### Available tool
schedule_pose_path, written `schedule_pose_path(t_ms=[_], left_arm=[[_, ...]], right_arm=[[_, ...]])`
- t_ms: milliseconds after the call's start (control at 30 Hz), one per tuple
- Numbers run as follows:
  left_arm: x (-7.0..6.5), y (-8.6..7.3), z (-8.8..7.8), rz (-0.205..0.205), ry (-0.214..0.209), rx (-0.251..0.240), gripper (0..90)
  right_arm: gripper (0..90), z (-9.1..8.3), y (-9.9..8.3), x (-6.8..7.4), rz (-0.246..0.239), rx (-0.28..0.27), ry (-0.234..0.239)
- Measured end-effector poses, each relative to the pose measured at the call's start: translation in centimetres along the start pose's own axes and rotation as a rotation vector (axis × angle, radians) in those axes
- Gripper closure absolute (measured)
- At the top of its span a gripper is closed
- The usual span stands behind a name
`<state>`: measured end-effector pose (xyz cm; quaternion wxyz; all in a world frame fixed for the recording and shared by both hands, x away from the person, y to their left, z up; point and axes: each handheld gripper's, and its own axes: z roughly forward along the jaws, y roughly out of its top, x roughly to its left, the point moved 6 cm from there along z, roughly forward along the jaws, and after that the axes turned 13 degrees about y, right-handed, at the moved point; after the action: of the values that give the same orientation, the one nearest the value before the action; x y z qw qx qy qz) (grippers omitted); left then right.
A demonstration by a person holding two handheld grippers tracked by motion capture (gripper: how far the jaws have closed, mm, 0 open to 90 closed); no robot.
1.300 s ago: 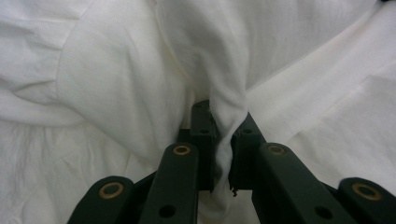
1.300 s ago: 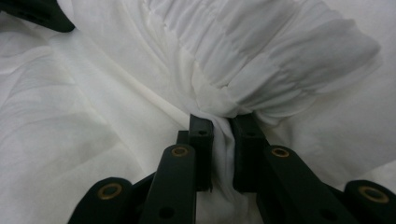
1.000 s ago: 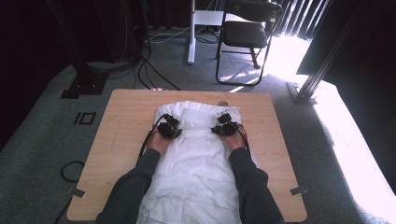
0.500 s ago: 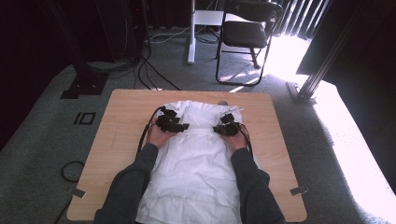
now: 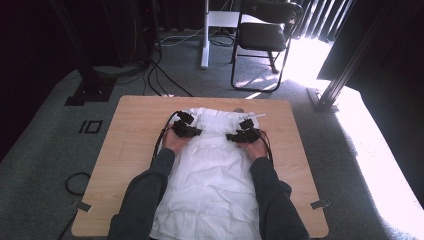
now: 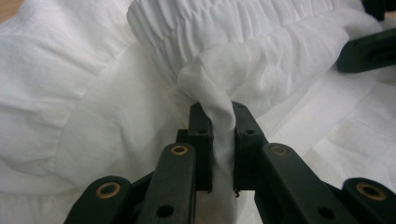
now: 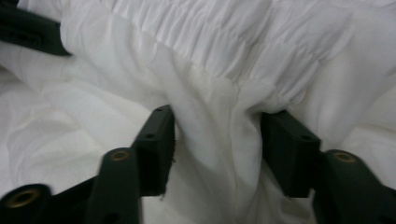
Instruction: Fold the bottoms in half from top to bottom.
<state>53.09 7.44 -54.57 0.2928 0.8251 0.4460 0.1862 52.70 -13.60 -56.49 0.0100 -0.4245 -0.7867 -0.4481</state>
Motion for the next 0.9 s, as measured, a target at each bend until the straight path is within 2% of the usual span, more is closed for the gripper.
schedule_pose_path(t_ms=[100,333,367,467,567,600,667,700,767,900], left_arm=[[0.1,-0.1,-0.1,0.003,0.009,0.002,82.9],[-0.1,-0.1,0.0,0.018,0.017,0.006,83.0],[-0.1,-0.1,0.0,0.014,0.013,0.005,83.0],[-0.1,-0.1,0.1,0.009,0.016,0.008,82.8],[-0.3,-0.1,0.1,0.015,0.019,0.008,82.8],[-0.3,0.0,0.0,0.018,0.019,0.006,82.7],[-0.3,0.0,-0.2,0.022,0.019,-0.004,83.3],[-0.3,0.1,-0.3,0.021,0.018,-0.011,84.0],[-0.4,0.2,-0.8,0.017,0.011,-0.030,85.1],[-0.7,0.7,-2.8,0.038,-0.018,-0.095,85.8]], right_arm=[[35.5,-0.4,0.8,0.0,0.036,-0.055,0.025],[22.2,-1.2,2.2,-0.9,0.121,-0.139,0.014],[22.3,-1.3,2.3,-1.0,0.131,-0.143,0.020],[24.4,-0.6,2.1,-1.4,0.173,-0.081,0.022],[35.0,0.2,1.9,-1.2,0.200,-0.081,0.089],[44.3,0.4,1.9,-1.1,0.194,-0.074,0.089],[64.8,0.4,1.9,-0.8,0.154,-0.059,0.062],[69.8,0.3,1.9,-0.7,0.141,-0.058,0.057],[72.8,-0.2,2.1,-0.4,0.109,-0.068,0.035],[72.8,-2.1,2.6,0.8,-0.006,-0.088,0.000]])
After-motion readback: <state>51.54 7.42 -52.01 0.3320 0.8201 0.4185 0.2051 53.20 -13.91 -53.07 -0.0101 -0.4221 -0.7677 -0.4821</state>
